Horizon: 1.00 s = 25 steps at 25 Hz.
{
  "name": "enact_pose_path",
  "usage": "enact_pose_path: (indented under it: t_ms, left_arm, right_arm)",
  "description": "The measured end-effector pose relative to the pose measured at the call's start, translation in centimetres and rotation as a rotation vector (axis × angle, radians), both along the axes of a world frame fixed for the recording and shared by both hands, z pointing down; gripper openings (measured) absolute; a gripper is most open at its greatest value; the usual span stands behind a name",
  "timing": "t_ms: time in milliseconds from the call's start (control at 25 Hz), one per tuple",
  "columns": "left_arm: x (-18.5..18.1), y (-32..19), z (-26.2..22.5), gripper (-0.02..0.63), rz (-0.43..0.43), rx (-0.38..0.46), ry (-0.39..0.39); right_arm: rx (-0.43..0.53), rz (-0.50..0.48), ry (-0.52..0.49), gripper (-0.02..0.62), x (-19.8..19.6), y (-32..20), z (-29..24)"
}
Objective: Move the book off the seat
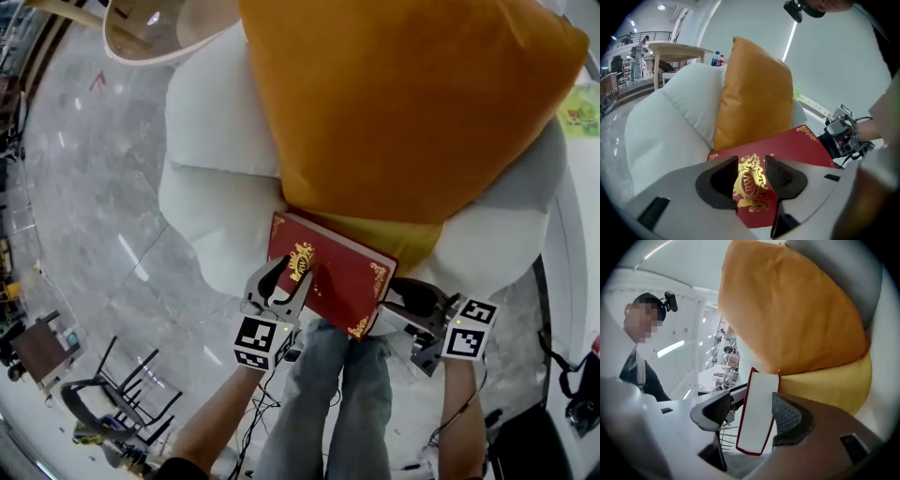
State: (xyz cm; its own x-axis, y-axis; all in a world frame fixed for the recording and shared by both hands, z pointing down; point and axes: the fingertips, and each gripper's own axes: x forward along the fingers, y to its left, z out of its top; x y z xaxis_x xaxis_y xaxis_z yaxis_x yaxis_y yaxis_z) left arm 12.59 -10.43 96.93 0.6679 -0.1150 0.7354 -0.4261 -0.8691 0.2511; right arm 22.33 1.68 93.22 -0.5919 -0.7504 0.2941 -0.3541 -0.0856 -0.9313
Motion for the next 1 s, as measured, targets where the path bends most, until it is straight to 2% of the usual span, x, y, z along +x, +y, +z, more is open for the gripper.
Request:
enact_pose_path:
  t_ms: [80, 160, 240, 320, 440, 560, 720, 800, 840, 920, 1000]
  left_arm:
    - [0.3, 0.6, -2.6, 0.187, 0.012, -0.013, 0.022]
    - [0.6, 1.6, -5.3, 0.222, 0.044, -0.04, 0.049]
    - [0.8, 3.0, -7.8, 0.307, 0.087, -0.067, 0.075]
    - [0.8, 4.7, -9.8, 0.398, 0.128, -0.095, 0.088]
    - [0.8, 7.6, -11.5, 0.447, 0.169, -0.149, 0.076]
    - [0.9, 8.8, -12.1, 0.472, 0.179, -0.114, 0.011]
    - [-0.6, 6.6, -10.5, 0.483, 0.083, -0.007, -0.157]
    - [-1.1, 5.4, -9.0, 0.484, 0.062, 0.019, -0.231]
    - [-1.1, 5.2, -8.5, 0.532, 0.072, 0.024, -0.259]
    - [-0.6, 5.1, -8.1, 0.538, 0.117, 0.047, -0.286]
    - [-0.3, 4.8, -8.4, 0.549, 0.169, 0.099, -0.289]
  right_arm:
    - [0.018, 0.016, 0.026, 0.287, -0.6, -1.2, -2.2]
    - [-0.003, 0.075, 0.017, 0.287, -0.8, -2.0, -3.4]
    - [-0.022, 0.118, -0.02, 0.287, -1.1, -2.7, -4.6]
    - [-0.018, 0.106, -0.035, 0.287, -1.9, -3.6, -6.1]
    - [-0.002, 0.053, -0.036, 0.287, -3.5, -5.2, -8.4]
    - [0.025, -0.012, -0.071, 0.287, -5.6, -7.3, -11.0]
    - [0.07, -0.095, -0.122, 0.287, -8.5, -9.6, -13.7]
    - [0.079, -0.11, -0.16, 0.287, -9.5, -10.6, -14.1]
    - [0.077, -0.12, -0.16, 0.287, -9.9, -10.9, -14.1]
    - [0.073, -0.141, -0.115, 0.287, -10.1, -11.0, -14.0]
    - [0.113, -0.116, -0.106, 0.287, -9.0, -11.1, -15.0]
